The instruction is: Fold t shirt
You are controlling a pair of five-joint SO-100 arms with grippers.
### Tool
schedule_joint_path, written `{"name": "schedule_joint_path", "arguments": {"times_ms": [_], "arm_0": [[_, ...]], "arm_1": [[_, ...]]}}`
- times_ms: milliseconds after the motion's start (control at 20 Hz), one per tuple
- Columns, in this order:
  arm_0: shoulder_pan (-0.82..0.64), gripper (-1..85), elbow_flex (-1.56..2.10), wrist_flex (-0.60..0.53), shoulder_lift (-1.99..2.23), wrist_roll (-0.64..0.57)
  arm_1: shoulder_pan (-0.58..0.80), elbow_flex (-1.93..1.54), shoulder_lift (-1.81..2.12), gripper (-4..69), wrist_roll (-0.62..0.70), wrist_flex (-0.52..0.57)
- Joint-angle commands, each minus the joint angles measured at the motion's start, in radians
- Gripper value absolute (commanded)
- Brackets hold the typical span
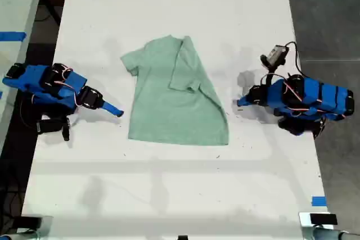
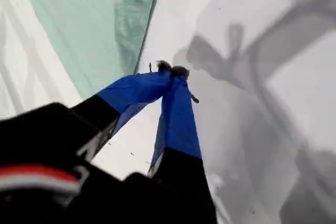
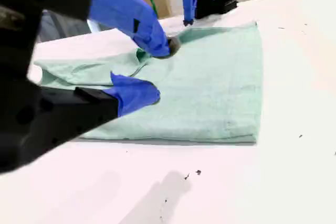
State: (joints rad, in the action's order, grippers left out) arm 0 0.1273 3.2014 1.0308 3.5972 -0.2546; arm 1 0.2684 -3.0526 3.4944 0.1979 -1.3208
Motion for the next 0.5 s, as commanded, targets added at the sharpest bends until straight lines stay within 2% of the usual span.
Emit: {"name": "schedule_joint_path", "arguments": {"times_ms": [0, 450], "arm_0": [[-0.393, -0.1, 0.028, -0.161, 0.008, 0.115], [-0.396, -0.1, 0.015, -0.167, 0.005, 0.141]], "arm_1": [[0.015, 0.028, 0.015, -1.9, 0.028, -0.132], [-0.012, 0.049, 0.015, -1.9, 0.009, -0.144]]}}
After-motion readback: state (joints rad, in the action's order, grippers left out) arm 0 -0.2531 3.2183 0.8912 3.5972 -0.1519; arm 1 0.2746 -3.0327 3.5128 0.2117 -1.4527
